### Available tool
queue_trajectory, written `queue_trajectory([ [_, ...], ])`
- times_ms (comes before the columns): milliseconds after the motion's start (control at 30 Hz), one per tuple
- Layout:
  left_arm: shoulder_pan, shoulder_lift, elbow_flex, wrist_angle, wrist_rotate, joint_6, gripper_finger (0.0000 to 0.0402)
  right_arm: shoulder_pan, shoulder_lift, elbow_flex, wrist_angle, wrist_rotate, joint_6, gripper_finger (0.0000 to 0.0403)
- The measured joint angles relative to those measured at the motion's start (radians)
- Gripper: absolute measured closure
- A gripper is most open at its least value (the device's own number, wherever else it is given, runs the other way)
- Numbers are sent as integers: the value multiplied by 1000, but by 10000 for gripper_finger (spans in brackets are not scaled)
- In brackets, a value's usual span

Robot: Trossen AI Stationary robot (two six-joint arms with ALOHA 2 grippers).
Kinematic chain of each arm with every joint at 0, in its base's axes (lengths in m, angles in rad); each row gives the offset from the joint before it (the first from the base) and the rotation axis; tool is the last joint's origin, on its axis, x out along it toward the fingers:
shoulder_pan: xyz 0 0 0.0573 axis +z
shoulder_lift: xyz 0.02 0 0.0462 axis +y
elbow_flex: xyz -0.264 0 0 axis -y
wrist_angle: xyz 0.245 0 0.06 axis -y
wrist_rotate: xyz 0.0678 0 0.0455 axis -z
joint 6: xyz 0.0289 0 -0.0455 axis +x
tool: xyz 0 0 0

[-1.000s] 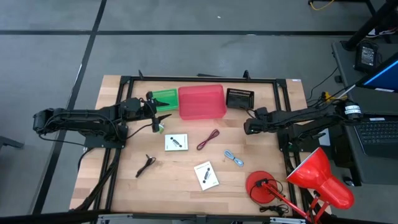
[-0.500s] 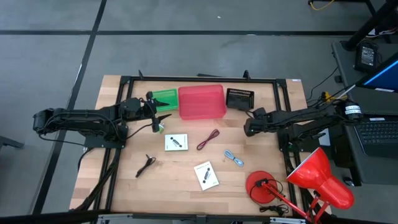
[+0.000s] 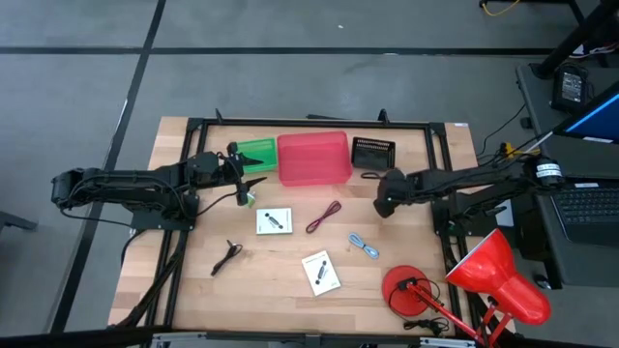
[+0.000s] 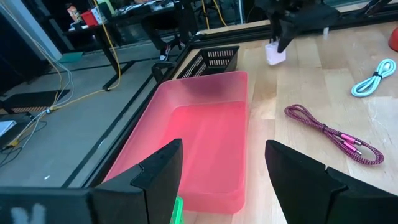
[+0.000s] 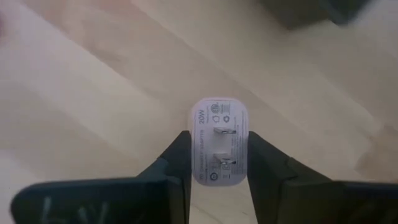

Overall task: Pick and place items into bin
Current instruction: Put the light pink charger adapter into the black bin

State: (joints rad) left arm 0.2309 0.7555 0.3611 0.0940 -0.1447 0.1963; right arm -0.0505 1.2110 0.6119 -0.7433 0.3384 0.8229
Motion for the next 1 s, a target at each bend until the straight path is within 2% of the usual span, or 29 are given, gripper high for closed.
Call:
queue_trajectory([
  [233, 0, 0, 0, 0, -27, 0, 178, 0, -10, 66, 85, -90, -234, 312],
  [400, 0, 0, 0, 0, -30, 0, 178, 1, -91, 70, 171, -156, -392, 312],
  [633, 0, 0, 0, 0, -30, 0, 178, 1, -245, 70, 222, -150, -476, 312],
  [800, 0, 0, 0, 0, -30, 0, 178, 1, -279, 70, 315, -147, -580, 312],
  [1000, 0, 0, 0, 0, -30, 0, 178, 2, -278, -24, 559, -157, -681, 312],
])
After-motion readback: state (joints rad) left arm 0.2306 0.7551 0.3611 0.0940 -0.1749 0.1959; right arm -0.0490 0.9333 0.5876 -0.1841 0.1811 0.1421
